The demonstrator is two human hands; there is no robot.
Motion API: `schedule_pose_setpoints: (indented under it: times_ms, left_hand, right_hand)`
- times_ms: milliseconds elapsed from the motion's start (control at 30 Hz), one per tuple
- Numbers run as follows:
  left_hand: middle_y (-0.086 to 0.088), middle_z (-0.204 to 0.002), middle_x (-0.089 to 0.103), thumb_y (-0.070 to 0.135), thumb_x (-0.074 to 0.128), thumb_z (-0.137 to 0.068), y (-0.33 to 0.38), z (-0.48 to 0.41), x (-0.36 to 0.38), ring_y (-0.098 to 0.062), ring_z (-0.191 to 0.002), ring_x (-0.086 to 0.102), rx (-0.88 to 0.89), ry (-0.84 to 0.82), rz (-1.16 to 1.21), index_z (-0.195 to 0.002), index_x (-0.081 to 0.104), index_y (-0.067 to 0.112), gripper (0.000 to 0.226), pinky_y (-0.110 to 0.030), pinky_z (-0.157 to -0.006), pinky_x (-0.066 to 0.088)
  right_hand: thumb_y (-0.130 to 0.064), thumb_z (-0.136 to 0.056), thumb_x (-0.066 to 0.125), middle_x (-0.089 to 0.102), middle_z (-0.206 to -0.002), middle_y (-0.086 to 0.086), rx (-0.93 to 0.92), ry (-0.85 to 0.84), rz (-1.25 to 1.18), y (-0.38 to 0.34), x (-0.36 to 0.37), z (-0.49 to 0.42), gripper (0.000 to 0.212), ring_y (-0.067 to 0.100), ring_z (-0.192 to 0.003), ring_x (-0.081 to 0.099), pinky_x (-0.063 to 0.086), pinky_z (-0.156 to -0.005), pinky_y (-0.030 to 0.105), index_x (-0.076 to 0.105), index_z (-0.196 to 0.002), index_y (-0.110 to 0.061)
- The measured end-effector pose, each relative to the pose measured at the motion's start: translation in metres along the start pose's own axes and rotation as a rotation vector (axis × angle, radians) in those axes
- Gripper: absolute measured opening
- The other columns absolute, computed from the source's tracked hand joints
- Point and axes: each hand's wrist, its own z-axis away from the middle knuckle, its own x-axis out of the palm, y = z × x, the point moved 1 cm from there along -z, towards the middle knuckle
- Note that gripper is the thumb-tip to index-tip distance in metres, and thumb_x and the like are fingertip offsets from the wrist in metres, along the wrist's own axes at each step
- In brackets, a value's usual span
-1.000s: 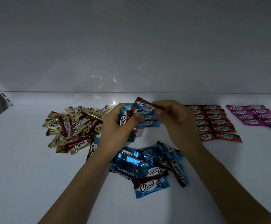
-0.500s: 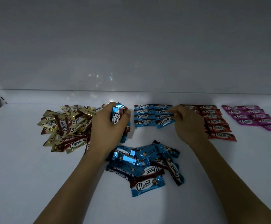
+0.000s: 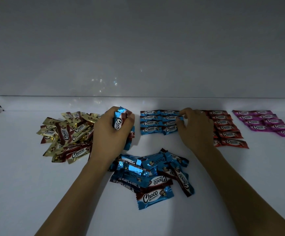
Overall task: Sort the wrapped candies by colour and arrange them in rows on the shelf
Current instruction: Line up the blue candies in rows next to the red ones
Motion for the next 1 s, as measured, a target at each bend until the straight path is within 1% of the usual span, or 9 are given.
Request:
schedule_pose_setpoints:
  times_ms: [100,200,267,367,433,533,633,800,1000]
  left_hand:
    - [0.005,-0.071,0.065,0.02,0.06,-0.092,0.0,0.0,0.0,-0.002,-0.063,0.06,0.008,0.004,-0.002,-0.083,0.062,0.017,0.01,-0.011,-0.059,0.046]
    - [0.002,-0.07,0.064,0.021,0.061,-0.092,-0.001,-0.001,0.001,-0.004,-0.064,0.061,0.011,0.006,-0.015,-0.083,0.063,0.014,0.011,-0.014,-0.058,0.047]
    - [0.0,-0.07,0.064,0.022,0.062,-0.092,-0.001,-0.001,0.002,-0.004,-0.063,0.06,0.034,0.007,-0.04,-0.083,0.062,0.012,0.014,-0.013,-0.057,0.045]
    - [0.002,-0.07,0.063,0.023,0.061,-0.092,0.0,0.0,0.003,-0.001,-0.063,0.06,0.023,0.014,-0.033,-0.083,0.062,0.009,0.016,-0.008,-0.055,0.043]
    - [0.004,-0.072,0.063,0.026,0.061,-0.092,0.001,0.0,0.004,-0.001,-0.066,0.061,-0.001,0.023,0.019,-0.084,0.062,0.01,0.018,-0.011,-0.058,0.045]
    - [0.002,-0.077,0.065,0.03,0.059,-0.092,0.002,0.0,0.007,-0.01,-0.072,0.066,-0.055,0.025,0.139,-0.086,0.061,0.012,0.019,-0.022,-0.06,0.053]
    - [0.009,-0.078,0.063,0.034,0.06,-0.092,0.005,0.005,0.012,-0.008,-0.073,0.063,-0.011,-0.016,0.178,-0.089,0.06,0.019,0.016,-0.022,-0.062,0.051]
    - [0.009,-0.078,0.064,0.028,0.061,-0.093,0.002,0.006,0.014,-0.009,-0.077,0.061,-0.056,0.011,0.212,-0.09,0.061,0.017,0.012,-0.027,-0.072,0.05]
    - [0.002,-0.075,0.063,0.033,0.06,-0.088,0.006,0.007,0.011,-0.006,-0.068,0.062,-0.027,0.143,0.193,-0.086,0.058,0.013,0.021,-0.02,-0.06,0.049]
  right_hand:
    - [-0.017,-0.092,0.055,0.066,-0.092,0.008,-0.126,0.067,-0.128,-0.005,-0.005,0.002,0.016,0.025,-0.083,0.06,0.049,-0.073,0.04,0.06,-0.107,-0.011]
    - [-0.017,-0.096,0.049,0.068,-0.081,0.005,-0.207,-0.078,-0.299,-0.013,-0.007,0.01,0.015,0.017,-0.064,0.062,0.052,-0.054,0.036,0.058,-0.108,-0.015]
    - [-0.018,-0.097,0.047,0.069,-0.08,0.004,-0.24,-0.165,-0.294,-0.016,-0.004,0.014,0.015,0.015,-0.06,0.061,0.051,-0.057,0.035,0.059,-0.106,-0.018]
    - [-0.019,-0.096,0.048,0.07,-0.083,0.003,-0.257,-0.199,-0.269,-0.015,0.0,0.018,0.014,0.019,-0.07,0.064,0.052,-0.069,0.041,0.061,-0.099,-0.018]
    - [-0.021,-0.096,0.05,0.07,-0.086,0.0,-0.216,-0.204,-0.31,-0.015,-0.003,0.018,0.011,0.015,-0.073,0.065,0.054,-0.067,0.033,0.062,-0.098,-0.019]
    - [-0.033,-0.092,0.055,0.068,-0.09,-0.011,-0.145,-0.248,-0.579,-0.03,-0.015,0.019,0.014,0.002,-0.084,0.063,0.048,-0.069,0.016,0.063,-0.094,-0.021]
    - [-0.046,-0.082,0.066,0.068,-0.077,-0.01,-0.108,-0.455,-0.958,-0.06,-0.025,0.028,0.022,0.007,-0.073,0.064,0.05,-0.066,0.02,0.063,-0.084,-0.024]
    - [-0.019,-0.085,0.068,0.07,-0.071,0.003,-0.143,-0.501,-0.964,-0.079,-0.018,0.039,0.009,0.013,-0.06,0.066,0.054,-0.062,0.025,0.064,-0.083,-0.011]
    - [-0.006,-0.085,0.065,0.069,-0.065,0.002,-0.004,-0.479,-1.065,-0.069,-0.023,0.032,0.004,0.013,-0.053,0.063,0.05,-0.052,0.02,0.068,-0.086,-0.008]
